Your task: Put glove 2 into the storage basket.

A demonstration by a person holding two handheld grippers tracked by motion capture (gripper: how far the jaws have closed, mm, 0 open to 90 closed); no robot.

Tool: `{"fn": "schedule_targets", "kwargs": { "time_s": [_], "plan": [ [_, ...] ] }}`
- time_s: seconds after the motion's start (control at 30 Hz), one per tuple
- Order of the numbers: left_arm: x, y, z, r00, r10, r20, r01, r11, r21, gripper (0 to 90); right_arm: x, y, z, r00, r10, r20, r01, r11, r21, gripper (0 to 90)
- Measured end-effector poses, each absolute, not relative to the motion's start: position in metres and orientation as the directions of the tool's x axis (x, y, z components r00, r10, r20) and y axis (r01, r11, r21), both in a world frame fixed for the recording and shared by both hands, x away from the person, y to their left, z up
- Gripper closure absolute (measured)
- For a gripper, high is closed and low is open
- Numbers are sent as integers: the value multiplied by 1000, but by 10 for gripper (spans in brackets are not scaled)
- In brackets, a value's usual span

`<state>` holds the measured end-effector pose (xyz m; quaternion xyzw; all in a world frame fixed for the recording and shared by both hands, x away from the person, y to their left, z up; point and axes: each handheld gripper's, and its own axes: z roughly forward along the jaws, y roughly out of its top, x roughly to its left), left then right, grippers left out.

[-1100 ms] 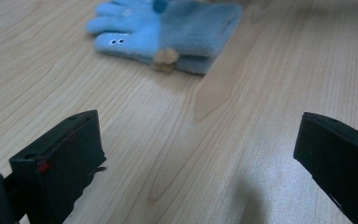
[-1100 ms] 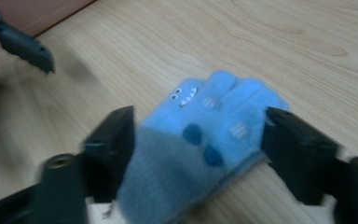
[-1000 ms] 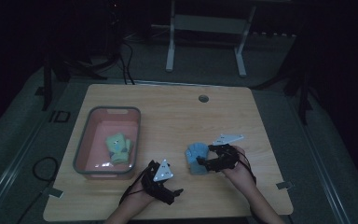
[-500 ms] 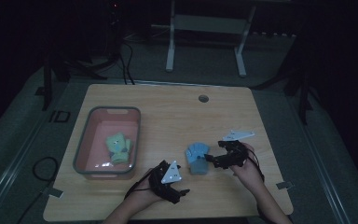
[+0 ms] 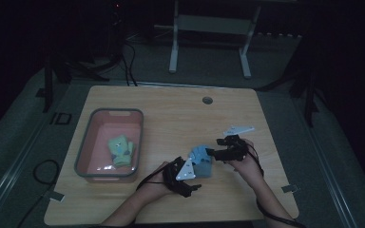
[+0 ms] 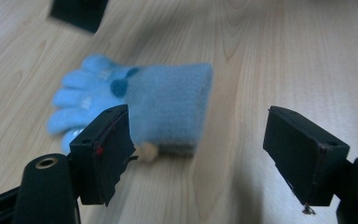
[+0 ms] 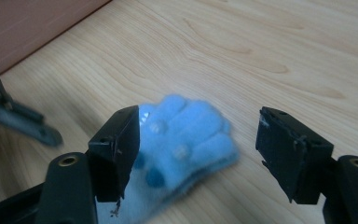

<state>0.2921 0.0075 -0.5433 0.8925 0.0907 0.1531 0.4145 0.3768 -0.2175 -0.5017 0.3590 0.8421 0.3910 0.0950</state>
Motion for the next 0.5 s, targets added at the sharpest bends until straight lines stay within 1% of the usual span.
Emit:
{"fn": "schedule_targets", "kwargs": {
  "time_s": [0.07,0.13,0.17,0.23,0.3,0.5],
  "plan": [
    [295,1,-545,935,275,225,12,-657,754,261,382,-213,-505,-725,678,123,536,443,718,313],
    [296,-2,-546,935,273,226,10,-658,753,267,387,-209,-510,-723,680,124,545,450,707,313],
    [300,-7,-548,934,266,239,1,-672,741,293,390,-207,-513,-722,680,127,550,453,701,310],
    [302,-9,-550,935,259,243,-3,-678,735,310,392,-206,-516,-718,683,132,558,452,696,310],
    [305,-13,-555,934,236,268,-25,-706,708,326,398,-203,-527,-715,685,141,575,462,675,305],
    [307,-16,-558,934,206,292,-55,-725,687,410,400,-203,-547,-717,682,146,595,489,637,282]
  ]
}}
